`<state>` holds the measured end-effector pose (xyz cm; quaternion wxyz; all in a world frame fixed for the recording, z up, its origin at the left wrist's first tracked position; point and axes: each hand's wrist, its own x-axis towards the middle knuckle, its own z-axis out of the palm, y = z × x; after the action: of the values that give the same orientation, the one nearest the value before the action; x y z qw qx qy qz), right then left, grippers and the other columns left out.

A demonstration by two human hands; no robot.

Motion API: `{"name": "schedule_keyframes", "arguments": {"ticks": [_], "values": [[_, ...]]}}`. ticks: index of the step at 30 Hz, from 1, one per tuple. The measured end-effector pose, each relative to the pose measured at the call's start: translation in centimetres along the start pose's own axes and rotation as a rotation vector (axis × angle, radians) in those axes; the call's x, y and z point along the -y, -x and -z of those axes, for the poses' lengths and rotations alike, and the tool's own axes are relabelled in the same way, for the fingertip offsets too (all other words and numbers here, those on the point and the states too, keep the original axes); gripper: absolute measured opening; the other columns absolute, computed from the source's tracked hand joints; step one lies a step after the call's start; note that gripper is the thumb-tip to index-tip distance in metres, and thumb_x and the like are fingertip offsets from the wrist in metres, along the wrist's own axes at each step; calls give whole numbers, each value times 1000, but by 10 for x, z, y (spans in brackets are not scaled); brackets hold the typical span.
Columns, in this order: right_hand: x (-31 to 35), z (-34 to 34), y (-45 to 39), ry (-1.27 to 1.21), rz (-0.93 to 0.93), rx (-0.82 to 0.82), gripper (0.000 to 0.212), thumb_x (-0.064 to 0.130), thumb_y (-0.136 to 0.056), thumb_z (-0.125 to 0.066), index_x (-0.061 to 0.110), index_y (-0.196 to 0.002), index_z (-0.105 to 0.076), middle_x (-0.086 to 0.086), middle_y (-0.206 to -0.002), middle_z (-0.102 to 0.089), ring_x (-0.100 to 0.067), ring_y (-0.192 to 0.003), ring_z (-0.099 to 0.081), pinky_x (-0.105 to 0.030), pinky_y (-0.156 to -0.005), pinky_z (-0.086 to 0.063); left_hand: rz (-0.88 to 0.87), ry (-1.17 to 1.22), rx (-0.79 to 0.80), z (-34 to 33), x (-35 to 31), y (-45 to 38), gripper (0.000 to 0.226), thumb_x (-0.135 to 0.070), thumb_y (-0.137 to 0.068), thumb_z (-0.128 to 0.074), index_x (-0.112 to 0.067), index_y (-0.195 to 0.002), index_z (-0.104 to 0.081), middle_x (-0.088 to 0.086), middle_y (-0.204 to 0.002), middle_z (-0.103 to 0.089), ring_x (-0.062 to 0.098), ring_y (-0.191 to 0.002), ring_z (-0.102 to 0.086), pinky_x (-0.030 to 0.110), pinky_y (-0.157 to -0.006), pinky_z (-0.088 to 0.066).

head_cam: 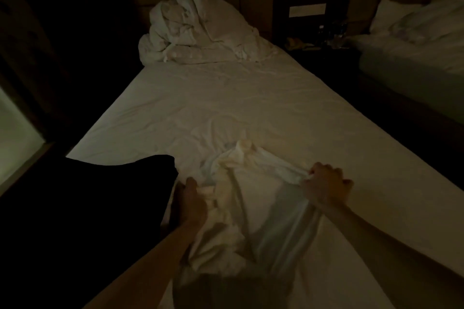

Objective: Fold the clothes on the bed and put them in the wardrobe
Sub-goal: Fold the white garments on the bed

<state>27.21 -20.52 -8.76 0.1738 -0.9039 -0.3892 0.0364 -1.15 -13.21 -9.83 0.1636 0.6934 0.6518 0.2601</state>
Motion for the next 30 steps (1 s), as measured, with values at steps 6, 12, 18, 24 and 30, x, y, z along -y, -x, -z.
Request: {"name": "schedule_keyframes", "arguments": {"ticks": [6, 12, 18, 24, 30], "values": [[-14, -17, 5, 222, 338, -161, 65, 25, -64, -72, 30, -125, -49, -9, -147, -27, -32, -132, -19, -54, -102, -21, -333, -72, 300, -28, -28, 5, 42, -25, -84, -38, -11, -115, -62, 15, -124, -50, 36, -111, -54, 37, -93, -44], [52, -25, 19, 67, 826, 259, 73, 38, -89, -54, 37, -151, -16, 9, -162, -6, -16, -148, -2, -47, -115, -4, -130, -176, 342, -34, -31, -13, 69, -43, -89, -63, -12, -143, -31, 12, -142, -37, 31, -129, -39, 33, -102, -34], [97, -33, 11, -73, 851, 326, 82, 17, -90, -53, 42, -152, -5, 13, -159, -14, -14, -148, -11, -53, -117, -16, -346, 45, 240, 31, -51, -21, 21, -8, -97, -52, -5, -115, -62, 10, -111, -64, 19, -100, -60, 24, -87, -45], [121, 17, 4, -394, 881, 239, 25, 27, -82, -66, 26, -77, -42, 6, -74, -53, -22, -75, -55, -34, -63, -38, -309, 436, 141, 59, -59, -25, 19, -1, -98, -43, -13, -97, -58, 3, -81, -57, 0, -60, -47, 11, -54, -36], [99, 91, 8, -408, 907, 115, 48, 50, -66, -77, 23, -64, -39, 5, -61, -50, -15, -60, -51, -36, -55, -37, -475, -218, 327, 85, -70, -6, 76, -58, -76, -72, -28, -137, -39, -4, -123, -57, 16, -105, -58, 31, -81, -48]]}}
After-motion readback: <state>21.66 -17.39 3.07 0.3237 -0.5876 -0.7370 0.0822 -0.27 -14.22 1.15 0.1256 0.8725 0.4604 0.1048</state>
